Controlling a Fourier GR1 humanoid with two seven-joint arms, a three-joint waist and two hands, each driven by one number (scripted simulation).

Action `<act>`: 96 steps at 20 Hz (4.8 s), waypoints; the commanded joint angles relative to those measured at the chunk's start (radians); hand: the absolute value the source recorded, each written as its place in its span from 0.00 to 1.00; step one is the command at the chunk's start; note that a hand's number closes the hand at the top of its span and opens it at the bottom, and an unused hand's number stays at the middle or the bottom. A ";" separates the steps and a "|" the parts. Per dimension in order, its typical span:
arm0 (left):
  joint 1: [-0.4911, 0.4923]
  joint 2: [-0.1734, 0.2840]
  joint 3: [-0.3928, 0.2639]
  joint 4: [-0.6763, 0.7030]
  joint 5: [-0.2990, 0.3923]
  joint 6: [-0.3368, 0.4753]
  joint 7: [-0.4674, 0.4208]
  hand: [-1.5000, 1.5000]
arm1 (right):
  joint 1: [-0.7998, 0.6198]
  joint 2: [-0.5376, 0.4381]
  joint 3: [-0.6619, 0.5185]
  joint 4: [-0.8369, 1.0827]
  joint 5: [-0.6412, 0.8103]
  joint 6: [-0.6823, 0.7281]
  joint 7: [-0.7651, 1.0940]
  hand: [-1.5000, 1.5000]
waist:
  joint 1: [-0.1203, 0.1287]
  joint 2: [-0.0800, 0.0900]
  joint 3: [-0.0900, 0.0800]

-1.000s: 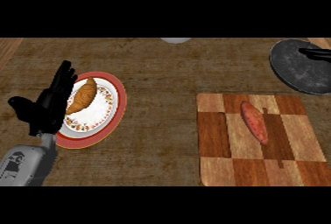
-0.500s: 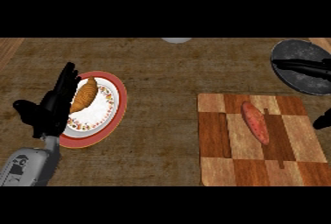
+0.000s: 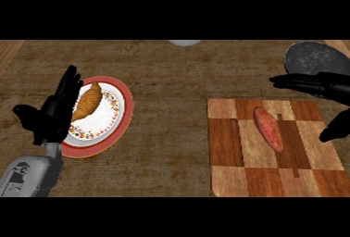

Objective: Pick the sweet potato from the cutting board and place it in the pan

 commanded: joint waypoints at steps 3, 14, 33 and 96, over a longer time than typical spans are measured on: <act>0.069 0.006 0.008 -0.068 -0.017 -0.020 -0.006 0.50 | -0.007 0.035 0.007 0.012 0.077 0.078 -0.068 0.00 | 0.001 -0.003 0.000; 0.086 -0.031 0.028 -0.101 -0.043 -0.032 0.040 0.50 | 0.055 0.097 -0.003 -0.008 0.317 -0.039 0.005 0.00 | -0.005 -0.004 0.000; 0.069 -0.089 0.072 -0.081 -0.105 -0.061 0.020 0.50 | 0.112 0.235 -0.065 0.048 0.572 -0.046 -0.015 0.00 | -0.008 -0.003 0.000; -0.071 -0.090 0.124 -0.012 -0.106 -0.149 0.059 0.50 | -0.209 0.238 -0.919 0.622 0.637 -0.824 0.765 1.00 | 0.055 0.031 0.004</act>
